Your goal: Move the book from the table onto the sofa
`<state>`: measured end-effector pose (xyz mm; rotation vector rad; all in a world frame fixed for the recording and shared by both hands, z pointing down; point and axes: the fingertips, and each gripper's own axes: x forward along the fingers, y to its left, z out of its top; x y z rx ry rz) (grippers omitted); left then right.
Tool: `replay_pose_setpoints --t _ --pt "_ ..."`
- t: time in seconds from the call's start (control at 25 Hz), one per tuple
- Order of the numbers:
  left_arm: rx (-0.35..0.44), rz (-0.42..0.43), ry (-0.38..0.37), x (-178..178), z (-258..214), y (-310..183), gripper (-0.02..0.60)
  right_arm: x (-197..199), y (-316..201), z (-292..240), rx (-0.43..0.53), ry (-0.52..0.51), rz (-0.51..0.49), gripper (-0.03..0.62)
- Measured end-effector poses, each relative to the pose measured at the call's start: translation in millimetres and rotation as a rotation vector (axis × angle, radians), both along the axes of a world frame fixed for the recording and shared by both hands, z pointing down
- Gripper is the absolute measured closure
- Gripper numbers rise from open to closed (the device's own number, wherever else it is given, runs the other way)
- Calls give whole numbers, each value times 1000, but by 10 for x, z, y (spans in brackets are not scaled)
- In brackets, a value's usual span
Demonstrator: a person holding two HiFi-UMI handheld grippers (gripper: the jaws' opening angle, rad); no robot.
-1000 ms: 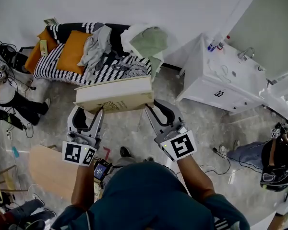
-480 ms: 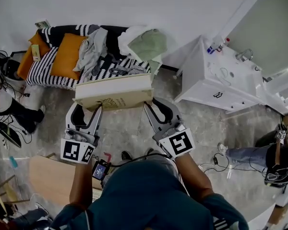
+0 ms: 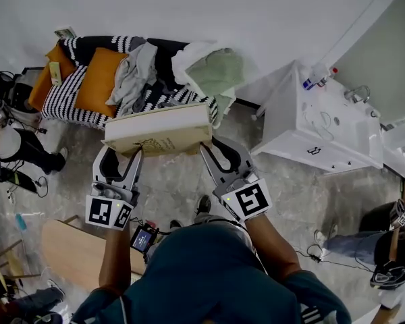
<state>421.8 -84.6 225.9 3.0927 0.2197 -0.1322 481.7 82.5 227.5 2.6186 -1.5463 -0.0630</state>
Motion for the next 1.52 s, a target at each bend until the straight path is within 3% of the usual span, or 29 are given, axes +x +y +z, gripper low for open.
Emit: replay_pose_setpoints --t 0.24,0.64,0.96,1.52 --pt "-3 -58 -10 489 81 72 310 555 20 71 18 -39 -57 505" --pt "5 -95 -49 955 125 28 311 1099 -39 166 20 -32 -95 505" --pt "-22 -65 -76 1393 251 -262 311 1494 -313 260 -8 -66 -63 505" --pt "-52 18 -84 2038 440 -1249 311 2024 -1245 426 -55 -73 11 505"
